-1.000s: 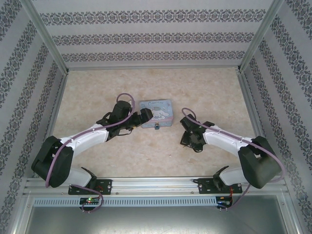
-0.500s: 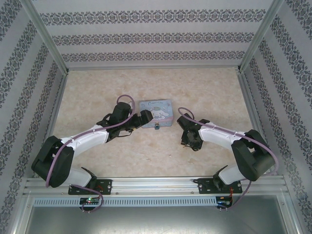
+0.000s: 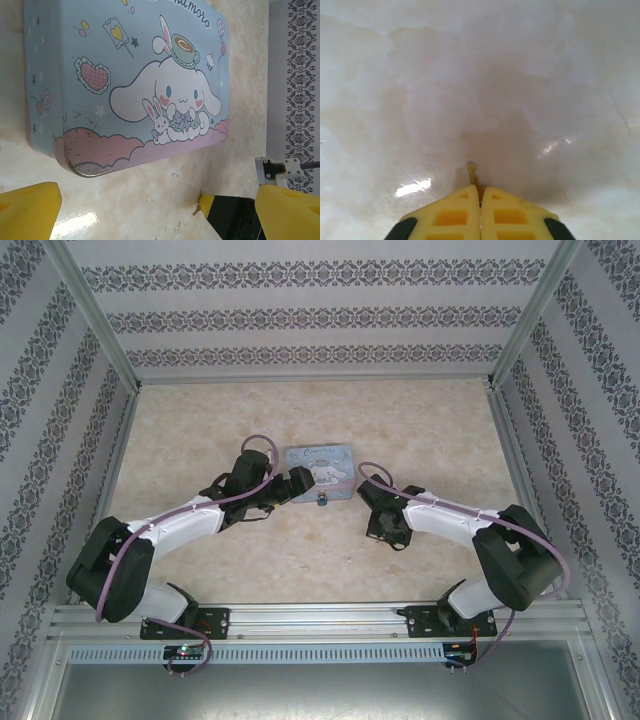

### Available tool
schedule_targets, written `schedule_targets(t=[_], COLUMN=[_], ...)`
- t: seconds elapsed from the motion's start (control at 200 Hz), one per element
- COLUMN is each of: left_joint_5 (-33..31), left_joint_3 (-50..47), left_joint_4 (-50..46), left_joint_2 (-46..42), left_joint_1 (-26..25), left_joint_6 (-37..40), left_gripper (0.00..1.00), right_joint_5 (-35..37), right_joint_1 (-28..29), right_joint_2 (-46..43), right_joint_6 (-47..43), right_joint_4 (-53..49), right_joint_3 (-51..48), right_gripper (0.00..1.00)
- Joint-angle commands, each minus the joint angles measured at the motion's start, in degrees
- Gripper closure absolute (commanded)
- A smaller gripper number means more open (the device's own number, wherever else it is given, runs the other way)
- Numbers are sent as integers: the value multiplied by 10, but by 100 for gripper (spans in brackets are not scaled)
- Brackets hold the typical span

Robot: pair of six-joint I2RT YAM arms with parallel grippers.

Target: Unlock a padlock with a key

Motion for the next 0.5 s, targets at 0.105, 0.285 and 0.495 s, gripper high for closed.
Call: schedule_targets(t=[0.105,0.285,0.495], left_joint_5=[28,46,45], left_joint_3=[22,42,55], left_joint_4=[8,-15,-20], left_joint_2=[9,14,24], left_joint_1=[-7,-8,-14], left_joint_6=[-11,-2,-3], left_gripper=[1,1,0], right_joint_5=[-77,-95,-102], right_joint_1=[-15,-32,-44], right_joint_2=[5,-79,-145], right_joint_6=[-28,-54,-48], right_joint_4=[74,78,74], right_joint_3=[-40,-40,-46], right_gripper=[100,100,100])
